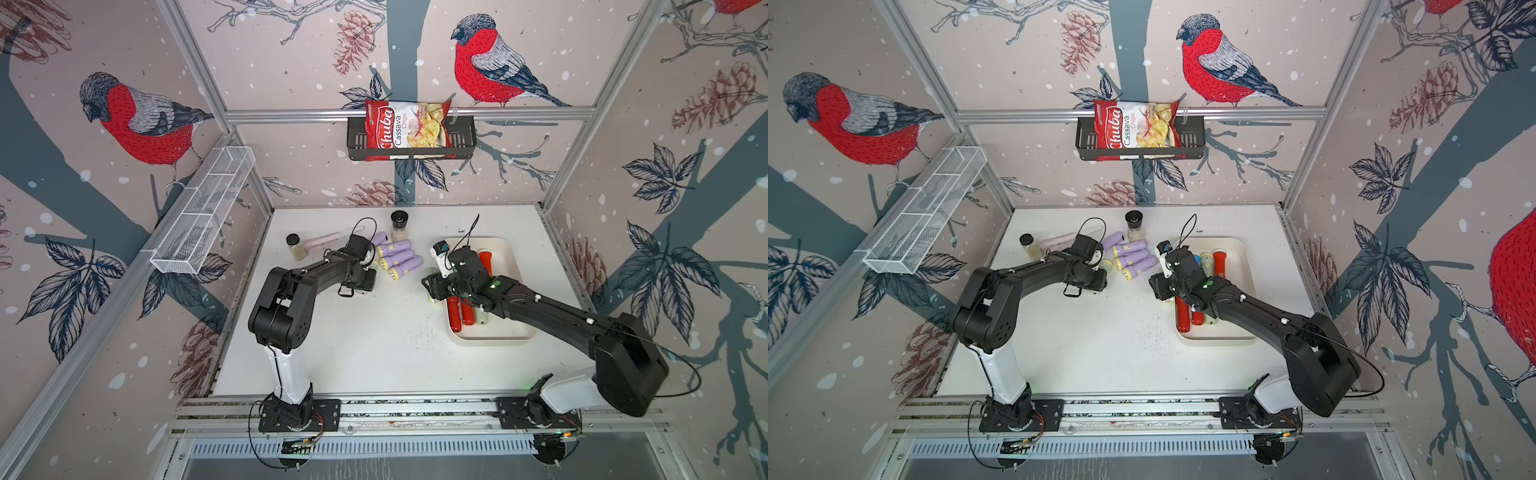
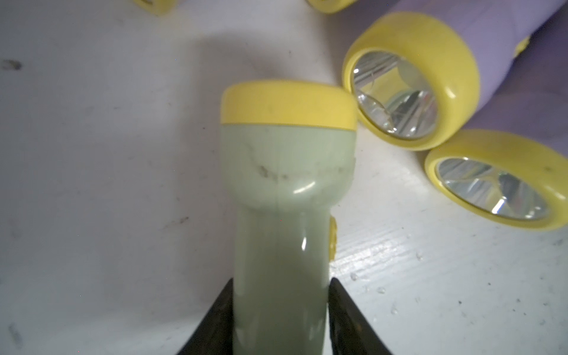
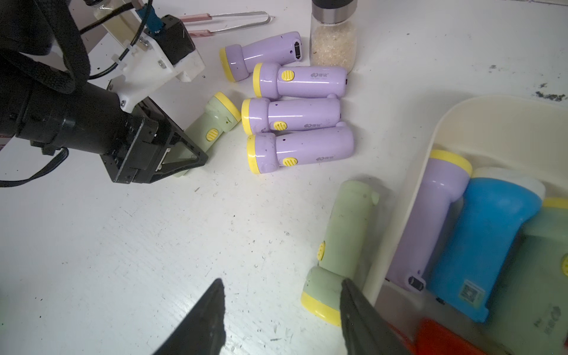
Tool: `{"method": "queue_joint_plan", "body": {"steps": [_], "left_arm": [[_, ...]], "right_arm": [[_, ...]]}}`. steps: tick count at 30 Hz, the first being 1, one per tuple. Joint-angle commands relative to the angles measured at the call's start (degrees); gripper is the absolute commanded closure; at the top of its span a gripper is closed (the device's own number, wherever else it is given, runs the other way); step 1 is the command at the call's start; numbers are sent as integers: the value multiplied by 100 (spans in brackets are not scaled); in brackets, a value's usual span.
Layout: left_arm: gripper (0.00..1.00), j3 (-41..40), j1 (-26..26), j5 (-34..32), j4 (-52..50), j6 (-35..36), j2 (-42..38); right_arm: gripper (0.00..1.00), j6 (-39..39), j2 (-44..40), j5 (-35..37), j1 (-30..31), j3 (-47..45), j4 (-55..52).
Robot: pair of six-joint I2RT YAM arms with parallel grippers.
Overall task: Put the flashlights into the storage boxes
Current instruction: Pick up the flashlight from the center of the board.
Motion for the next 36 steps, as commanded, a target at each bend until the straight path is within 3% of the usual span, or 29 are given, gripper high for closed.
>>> {"method": "queue_joint_plan", "body": {"steps": [1,7,13,18,23,31,36], "left_arm": [[62,-45,-31,-26,-134,10,-69],[71,-232,-41,115,-39,-79,-382],[72,-696,-173,358,460,-143,-1328],[72,-1443,-549,742,1499,-131,-2219],[72,-2434,-621,1225,2797,-736,-3025],[72,-3917,-690,1671,4873,-1784,-3764],[72,-4338,-724,1688,5471,-1994,-3947]], "right_arm": [[40,-35,-70,68,-1,-38,162],[40,22,-238,64,0,-139,293],[40,415,-659,-216,-1,-521,1011],[40,956,-630,-652,36,-779,1752],[40,1284,-591,-740,276,-805,2218],[40,1880,-362,-701,561,-872,2833],[39,2325,-173,-798,694,-844,3104]]}}
